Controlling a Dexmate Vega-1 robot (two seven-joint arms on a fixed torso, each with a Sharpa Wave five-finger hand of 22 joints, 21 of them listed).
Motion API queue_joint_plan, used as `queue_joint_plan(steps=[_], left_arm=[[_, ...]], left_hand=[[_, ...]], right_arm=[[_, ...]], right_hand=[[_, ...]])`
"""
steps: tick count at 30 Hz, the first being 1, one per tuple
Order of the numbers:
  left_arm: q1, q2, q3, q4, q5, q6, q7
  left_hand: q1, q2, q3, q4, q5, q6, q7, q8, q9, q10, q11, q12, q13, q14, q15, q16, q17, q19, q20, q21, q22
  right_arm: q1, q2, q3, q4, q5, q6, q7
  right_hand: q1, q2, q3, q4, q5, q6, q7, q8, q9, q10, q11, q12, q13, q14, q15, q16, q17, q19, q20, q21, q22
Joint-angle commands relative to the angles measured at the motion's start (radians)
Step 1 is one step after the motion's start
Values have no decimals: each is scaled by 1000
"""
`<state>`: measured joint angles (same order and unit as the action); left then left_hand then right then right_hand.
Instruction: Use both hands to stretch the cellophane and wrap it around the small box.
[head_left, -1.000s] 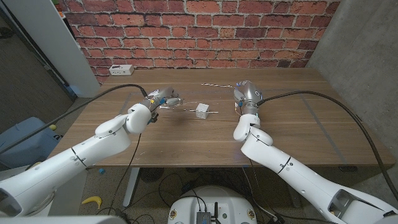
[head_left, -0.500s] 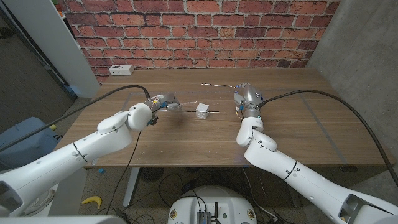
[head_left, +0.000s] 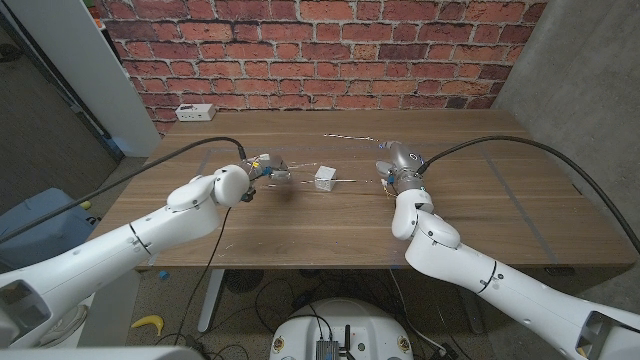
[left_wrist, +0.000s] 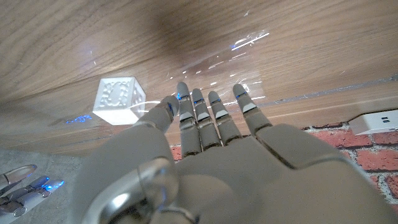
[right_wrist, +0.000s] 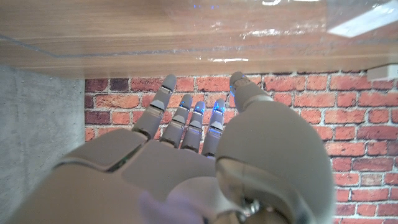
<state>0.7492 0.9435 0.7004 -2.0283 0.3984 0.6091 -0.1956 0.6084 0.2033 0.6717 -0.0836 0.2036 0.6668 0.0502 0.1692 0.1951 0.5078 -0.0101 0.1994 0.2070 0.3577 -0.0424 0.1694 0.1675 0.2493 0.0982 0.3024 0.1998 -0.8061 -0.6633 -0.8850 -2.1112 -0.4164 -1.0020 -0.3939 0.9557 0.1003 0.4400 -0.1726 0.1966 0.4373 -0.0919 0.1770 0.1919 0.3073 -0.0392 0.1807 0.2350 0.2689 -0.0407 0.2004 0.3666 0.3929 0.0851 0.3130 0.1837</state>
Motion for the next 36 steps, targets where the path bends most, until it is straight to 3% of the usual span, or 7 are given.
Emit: queue_joint_plan(steps=[1, 8, 13, 20, 22, 29, 36], left_arm=[[-47, -26, 40, 39, 19, 16, -42], [-65, -36, 49, 53, 19, 17, -54], [-79, -43, 54, 70, 8, 19, -71], [-94, -50, 64, 86, 4, 22, -79], [-95, -52, 63, 90, -4, 16, -78], [-103, -55, 67, 97, -9, 10, -77], [-108, -53, 69, 94, -11, 17, -82]], left_hand=[[-6, 1, 14, 1, 2, -44, -14, -5, 3, -18, -3, -5, 2, -30, -17, -3, 4, -17, -3, -8, 0], [-2, 1, 15, 4, -3, -108, -22, -5, 2, -51, -2, -8, 3, -66, -14, 1, 6, -33, 3, -14, 0], [-3, 2, 13, 8, -5, -130, -24, -3, 1, -68, 0, -10, 3, -78, -10, 3, 7, -40, 6, -17, 1], [-5, 3, 11, 13, -7, -146, -14, -1, 0, -78, 3, -9, 3, -88, -7, 5, 8, -47, 10, -19, 1], [-5, 3, 11, 14, -7, -148, -14, -1, 0, -80, 4, -9, 3, -90, -7, 5, 8, -47, 9, -20, 1], [-5, 3, 11, 17, -7, -153, -17, 1, 0, -84, 3, -8, 3, -93, -8, 6, 9, -49, 10, -20, 1], [-8, 4, 8, 22, -9, -155, -17, 3, -1, -86, 5, -6, 3, -94, -8, 9, 10, -50, 11, -20, 1]], right_arm=[[136, -102, -130, -69, -20, -109, 286], [291, -104, -305, -45, -90, -220, 436], [372, -101, -394, -20, -105, -260, 504], [459, -111, -466, -15, -77, -282, 590], [490, -106, -498, -8, -75, -296, 612], [557, -73, -587, 47, -72, -313, 614], [600, -42, -637, 111, -59, -275, 618]], right_hand=[[2, -24, 21, 1, 2, -79, -2, -6, 1, -68, 8, -2, -2, -62, -24, -14, -13, -42, 22, -24, 0], [-1, -81, 37, 0, -11, -219, -15, -6, 0, -185, 6, -2, -8, -175, -7, -23, -38, -113, 54, -73, -3], [-22, -108, 29, 7, -10, -258, -15, -5, 0, -220, 4, -2, -10, -206, 2, -21, -46, -130, 59, -85, -4], [-49, -136, 20, 14, -4, -306, -24, -3, 0, -263, 8, -1, -13, -248, 26, -20, -57, -153, 69, -100, -4], [-57, -143, 18, 15, -2, -324, -30, -4, 0, -271, 9, 1, -13, -259, 24, -18, -60, -163, 58, -105, -4], [-62, -153, 16, 15, 2, -348, -39, -3, 0, -292, 6, 0, -14, -269, 25, -15, -66, -159, 49, -105, -4], [-21, -146, 43, 3, 21, -330, -62, 16, -1, -270, -13, 20, -19, -203, 13, 16, -82, -85, 13, -82, -3]])
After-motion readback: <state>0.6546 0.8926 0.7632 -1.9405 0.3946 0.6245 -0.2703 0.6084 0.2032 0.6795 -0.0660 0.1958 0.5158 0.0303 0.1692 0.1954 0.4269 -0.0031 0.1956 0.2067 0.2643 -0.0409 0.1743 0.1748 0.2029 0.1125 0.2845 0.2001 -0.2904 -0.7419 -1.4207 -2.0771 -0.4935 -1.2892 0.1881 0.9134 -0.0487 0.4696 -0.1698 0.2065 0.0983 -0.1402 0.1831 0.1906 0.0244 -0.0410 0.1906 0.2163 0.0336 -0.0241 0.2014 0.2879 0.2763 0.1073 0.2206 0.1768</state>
